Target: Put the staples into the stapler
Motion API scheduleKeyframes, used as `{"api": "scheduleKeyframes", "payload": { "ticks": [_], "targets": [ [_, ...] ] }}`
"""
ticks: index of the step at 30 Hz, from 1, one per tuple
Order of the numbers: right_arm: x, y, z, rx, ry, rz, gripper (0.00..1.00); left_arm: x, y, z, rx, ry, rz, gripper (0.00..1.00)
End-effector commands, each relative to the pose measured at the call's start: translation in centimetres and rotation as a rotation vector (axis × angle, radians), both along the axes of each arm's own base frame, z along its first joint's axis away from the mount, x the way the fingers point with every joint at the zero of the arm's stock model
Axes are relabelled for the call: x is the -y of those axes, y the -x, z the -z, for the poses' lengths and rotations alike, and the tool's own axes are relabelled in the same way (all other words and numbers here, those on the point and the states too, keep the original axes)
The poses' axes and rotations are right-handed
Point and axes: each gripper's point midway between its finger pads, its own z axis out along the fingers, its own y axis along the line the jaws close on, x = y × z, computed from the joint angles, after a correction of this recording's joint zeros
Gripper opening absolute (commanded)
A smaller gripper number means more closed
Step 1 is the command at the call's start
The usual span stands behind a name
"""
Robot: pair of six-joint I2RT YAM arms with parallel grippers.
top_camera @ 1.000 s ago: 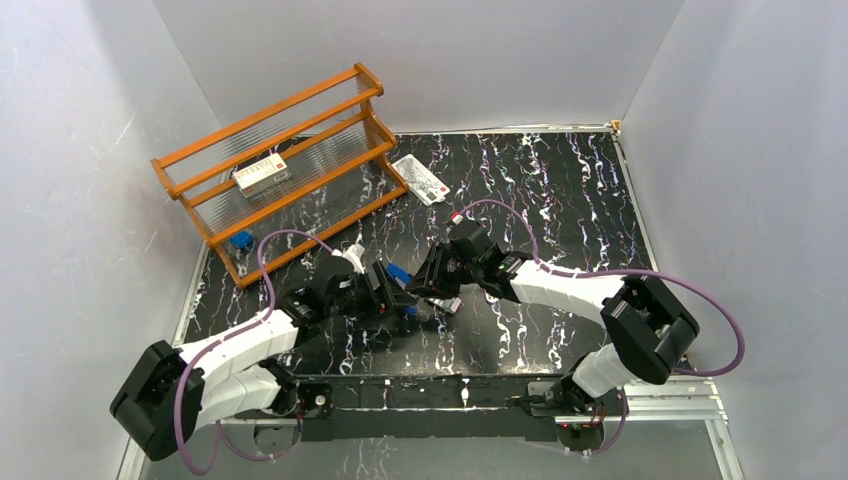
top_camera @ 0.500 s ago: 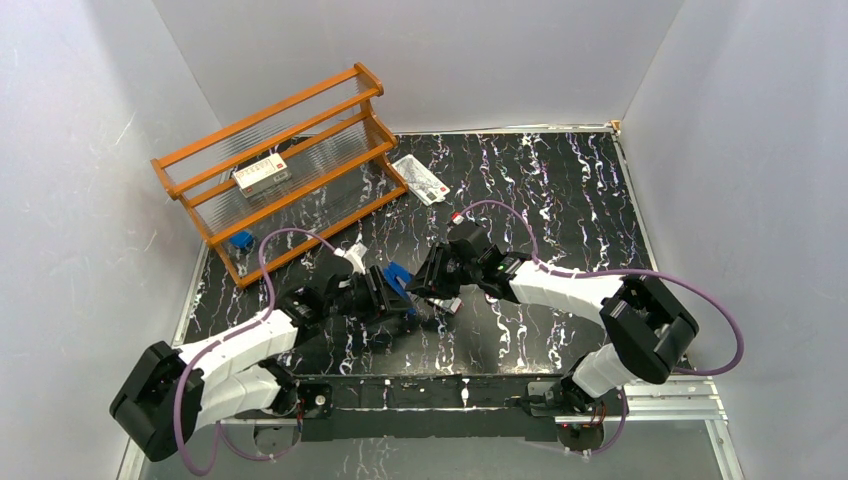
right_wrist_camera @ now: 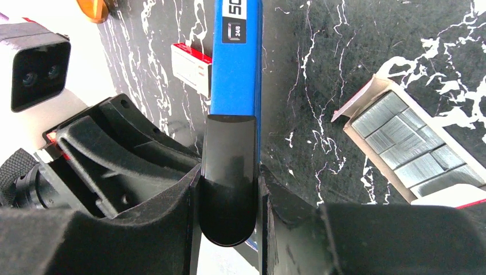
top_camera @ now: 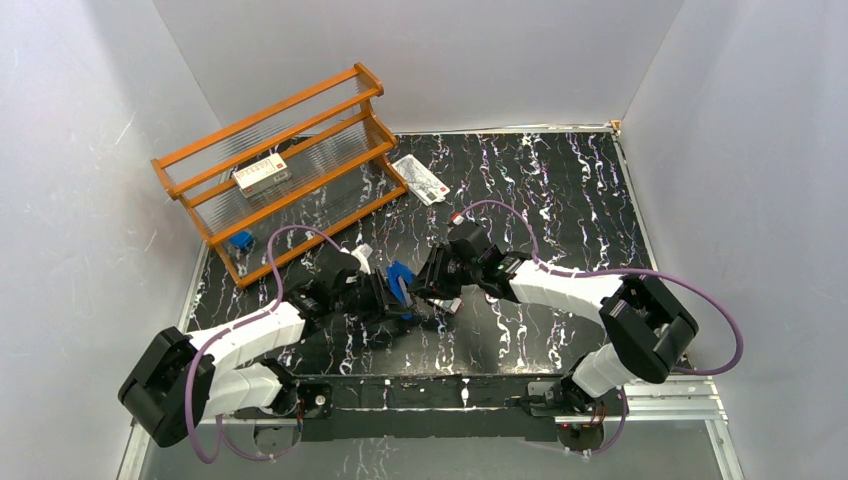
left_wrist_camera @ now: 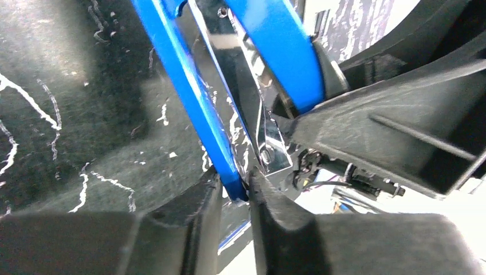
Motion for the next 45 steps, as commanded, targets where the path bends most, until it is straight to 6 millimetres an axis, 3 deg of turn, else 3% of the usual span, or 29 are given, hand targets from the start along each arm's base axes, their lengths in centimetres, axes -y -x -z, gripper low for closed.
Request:
{"api": "scheduleKeyframes", "payload": {
  "ticks": [1, 4, 25, 36, 45],
  "targets": [
    [-1.7, -1.0, -4.4, 0.107, -0.102, -0.041, 0.11, -1.1, 0.3, 1.0, -0.005, -0.074, 0.009, 0.13],
    [-1.1, -1.2, -4.1, 0.114, -0.062, -0.051, 0.11, -1.5, 0.4, 1.3, 0.002, -0.099, 0.013, 0.00],
    [5.7, -6.9, -5.5, 0.194, 0.038, 0.072, 0.11, -2.2, 2.0, 1.4, 0.139, -0.139, 0.213, 0.00],
    [7.7, -9.5, -6.5, 0.239, 0.050, 0.071, 0.12, -1.7, 2.2, 0.4, 0.210, -0.075, 0.231, 0.00],
    [9.1, -13.3, -6.3, 0.258, 0.066, 0.075, 0.13, -1.4, 2.6, 0.6, 0.191, -0.072, 0.255, 0.00]
  ]
}}
